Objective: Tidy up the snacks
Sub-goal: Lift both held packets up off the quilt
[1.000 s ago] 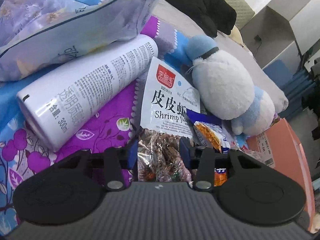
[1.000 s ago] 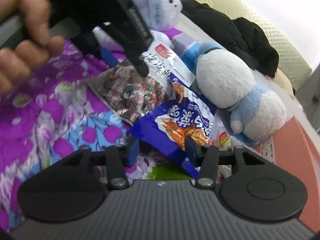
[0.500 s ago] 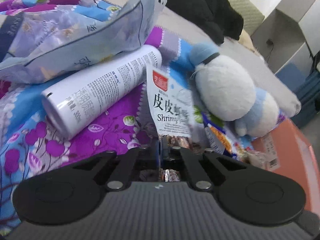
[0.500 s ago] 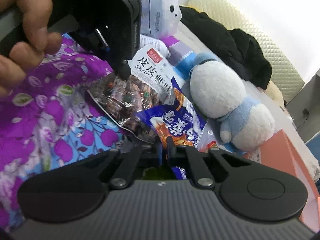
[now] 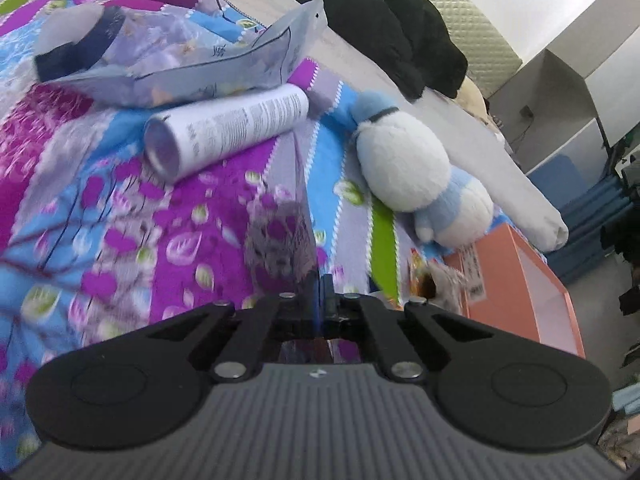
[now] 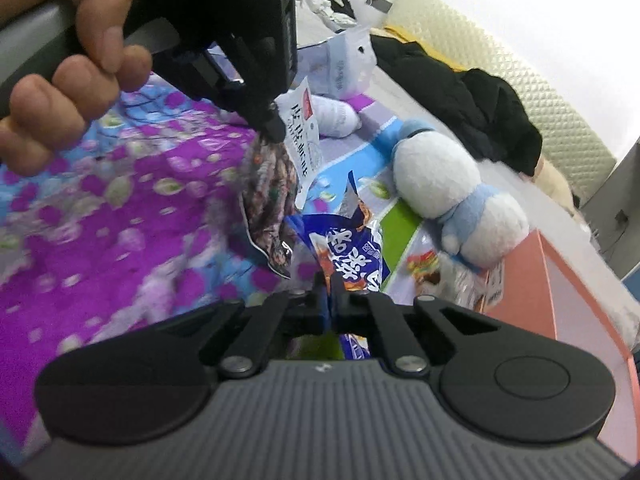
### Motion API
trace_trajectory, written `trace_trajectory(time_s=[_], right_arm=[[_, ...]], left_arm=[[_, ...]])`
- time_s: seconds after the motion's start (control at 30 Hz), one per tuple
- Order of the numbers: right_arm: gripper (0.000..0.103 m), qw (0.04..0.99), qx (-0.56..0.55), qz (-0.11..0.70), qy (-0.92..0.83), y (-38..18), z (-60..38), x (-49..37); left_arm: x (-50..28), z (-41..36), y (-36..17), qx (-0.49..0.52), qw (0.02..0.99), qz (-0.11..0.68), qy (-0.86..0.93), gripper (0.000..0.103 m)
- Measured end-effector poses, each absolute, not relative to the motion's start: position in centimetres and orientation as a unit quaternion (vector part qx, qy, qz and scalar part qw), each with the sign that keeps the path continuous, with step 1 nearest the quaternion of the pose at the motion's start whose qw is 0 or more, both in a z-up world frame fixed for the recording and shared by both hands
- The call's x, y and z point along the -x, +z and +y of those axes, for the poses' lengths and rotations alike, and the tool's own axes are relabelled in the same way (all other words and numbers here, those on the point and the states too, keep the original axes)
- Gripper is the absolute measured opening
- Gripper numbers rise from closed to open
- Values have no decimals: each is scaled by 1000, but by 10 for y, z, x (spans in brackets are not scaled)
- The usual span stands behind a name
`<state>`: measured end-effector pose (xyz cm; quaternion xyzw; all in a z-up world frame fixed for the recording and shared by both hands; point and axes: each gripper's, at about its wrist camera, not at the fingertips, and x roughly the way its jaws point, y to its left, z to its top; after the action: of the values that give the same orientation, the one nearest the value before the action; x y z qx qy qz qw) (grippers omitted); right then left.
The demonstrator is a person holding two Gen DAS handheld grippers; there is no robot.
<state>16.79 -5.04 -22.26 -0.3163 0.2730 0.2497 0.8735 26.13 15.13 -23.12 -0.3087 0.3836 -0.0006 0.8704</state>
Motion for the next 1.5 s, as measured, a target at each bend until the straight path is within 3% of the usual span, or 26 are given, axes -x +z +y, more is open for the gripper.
trace_trajectory(time_s=[0.57, 1.03, 1.07, 1.13, 1.17, 1.2, 1.23, 1.3, 1.37, 1.5], right_arm=[[4, 850, 317, 305, 291, -199, -74, -66], [8, 841, 289, 345, 299, -197, -84, -46], [8, 842, 290, 343, 300, -197, -83, -44], [8, 843, 284, 346, 298, -195, -84, -45], [11, 843, 275, 352, 299, -195, -85, -46], [20, 843, 264, 358, 302, -196, -86, -47], [30, 842, 251, 366, 306, -197, -87, -47], [68, 838, 216, 385, 321, -199, -90, -48], [73, 842, 187, 388, 323, -199, -94, -46], [74, 853, 147, 392, 312, -198, -100, -50]], left_arm=[[-125, 155, -236, 346, 855, 385, -25, 0], [-100, 183, -243, 319, 852, 416, 7, 2], [-101, 183, -243, 313, 851, 421, 10, 5], [-104, 184, -244, 306, 845, 438, 21, 27], [-104, 184, -244, 307, 845, 438, 22, 49], [-103, 185, -243, 309, 847, 432, 26, 67], [-101, 184, -242, 308, 850, 426, 30, 72], [-101, 182, -241, 304, 853, 424, 28, 77], [-100, 178, -240, 301, 854, 424, 25, 79], [-101, 167, -239, 285, 860, 423, 20, 85]])
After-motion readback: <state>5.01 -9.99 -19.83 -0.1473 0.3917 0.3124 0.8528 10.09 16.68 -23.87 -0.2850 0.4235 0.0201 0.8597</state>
